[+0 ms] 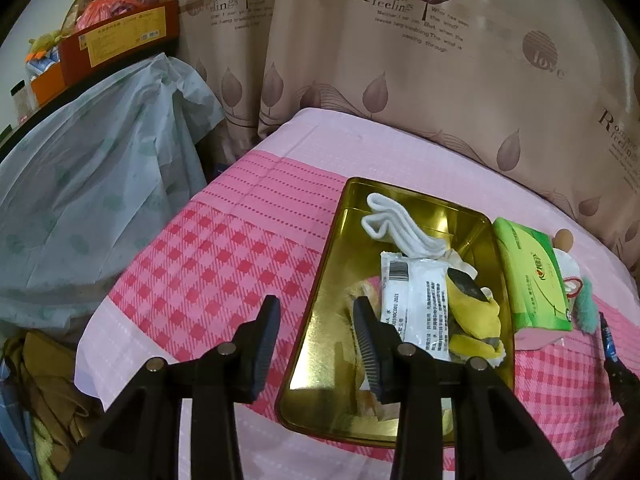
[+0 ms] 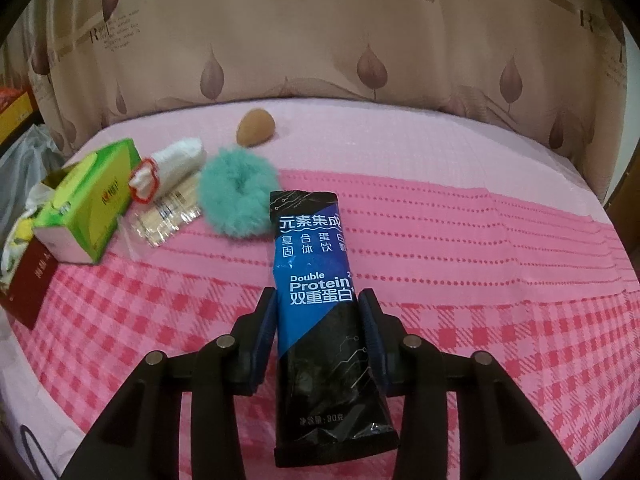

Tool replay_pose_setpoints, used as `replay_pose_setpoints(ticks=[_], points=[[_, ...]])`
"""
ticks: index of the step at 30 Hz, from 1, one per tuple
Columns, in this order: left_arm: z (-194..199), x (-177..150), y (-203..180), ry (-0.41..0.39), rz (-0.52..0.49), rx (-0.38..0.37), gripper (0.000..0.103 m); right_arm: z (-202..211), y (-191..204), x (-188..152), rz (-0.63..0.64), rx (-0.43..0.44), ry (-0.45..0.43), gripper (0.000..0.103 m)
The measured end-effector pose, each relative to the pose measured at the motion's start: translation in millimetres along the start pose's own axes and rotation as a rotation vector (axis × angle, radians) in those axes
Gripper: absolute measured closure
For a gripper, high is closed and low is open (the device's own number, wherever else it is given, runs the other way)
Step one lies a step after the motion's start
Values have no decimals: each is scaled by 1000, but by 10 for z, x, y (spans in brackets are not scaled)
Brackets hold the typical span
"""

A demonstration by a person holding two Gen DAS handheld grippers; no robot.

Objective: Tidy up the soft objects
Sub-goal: 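Carry the protein packet into the gold tin and open the right tool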

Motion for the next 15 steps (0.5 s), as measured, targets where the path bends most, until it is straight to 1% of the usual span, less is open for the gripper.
replay_pose_setpoints(ticks=[2, 7, 10, 15], points=[[1, 0, 4, 2, 1, 3, 64, 75, -4, 19, -2, -14, -8, 66], [-13, -1, -1, 4, 2, 3, 64, 302, 43, 135, -14, 2, -44, 66], [-11, 2, -7, 4, 3, 4, 64, 410, 229, 297, 10, 29, -73, 66], [-11, 8, 8, 0, 10, 18, 64, 557, 704, 532, 76, 112, -109, 66]])
Point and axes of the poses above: each gripper's, at about its wrist camera, not at the fingertips, and z roughly against the way its jaws point, y to its left, x to its top, the point moved 1 cm from there along -z, roughly the way its jaws point, and after that the axes turned 5 degrees about z, right-handed, at the moved point
